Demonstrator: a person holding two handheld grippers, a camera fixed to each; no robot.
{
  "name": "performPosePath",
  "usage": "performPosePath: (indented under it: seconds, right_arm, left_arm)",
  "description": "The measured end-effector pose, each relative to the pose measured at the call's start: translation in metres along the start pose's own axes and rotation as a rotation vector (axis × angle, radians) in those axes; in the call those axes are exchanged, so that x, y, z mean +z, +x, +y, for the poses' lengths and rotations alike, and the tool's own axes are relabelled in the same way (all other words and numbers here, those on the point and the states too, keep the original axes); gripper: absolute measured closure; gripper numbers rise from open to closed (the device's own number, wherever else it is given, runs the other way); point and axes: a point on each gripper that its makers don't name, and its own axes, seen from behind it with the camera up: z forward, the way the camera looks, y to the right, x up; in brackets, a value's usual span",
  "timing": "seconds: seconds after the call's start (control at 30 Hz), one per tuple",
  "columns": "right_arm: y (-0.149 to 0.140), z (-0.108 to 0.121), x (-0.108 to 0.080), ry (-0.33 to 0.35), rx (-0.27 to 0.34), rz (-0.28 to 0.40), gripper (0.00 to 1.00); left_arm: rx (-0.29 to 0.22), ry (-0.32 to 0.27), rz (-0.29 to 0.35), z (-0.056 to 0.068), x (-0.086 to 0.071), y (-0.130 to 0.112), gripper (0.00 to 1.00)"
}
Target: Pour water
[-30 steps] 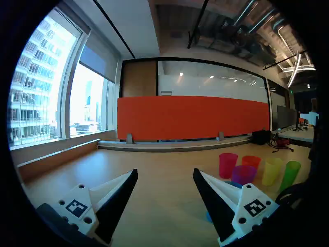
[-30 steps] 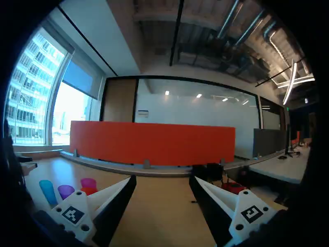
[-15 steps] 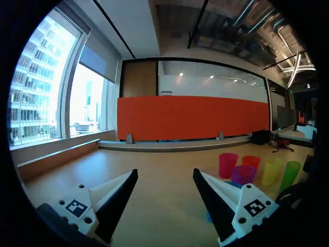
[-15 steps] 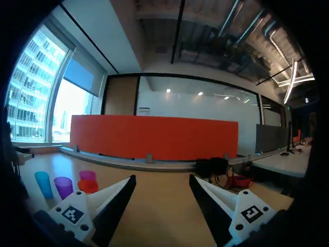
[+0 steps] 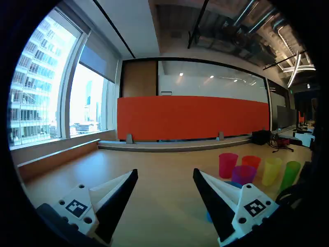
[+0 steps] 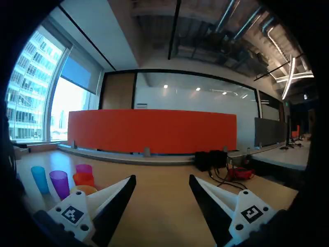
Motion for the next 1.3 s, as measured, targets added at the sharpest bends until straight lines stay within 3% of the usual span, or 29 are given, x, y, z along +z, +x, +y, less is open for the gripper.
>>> performPosePath:
  seconds: [0.5,1.3]
  right_arm:
    - [-0.016,0.004,0.002,-0.002,0.024,-0.049,0.00]
    - [-0.018,0.008,0.003,0.001,0.025,-0.050,0.00]
  left_arm:
    - [0.000,0.000,0.000,0.000,0.000,0.000,0.00]
    - [0.000,0.000,0.000,0.001,0.000,0.000,0.00]
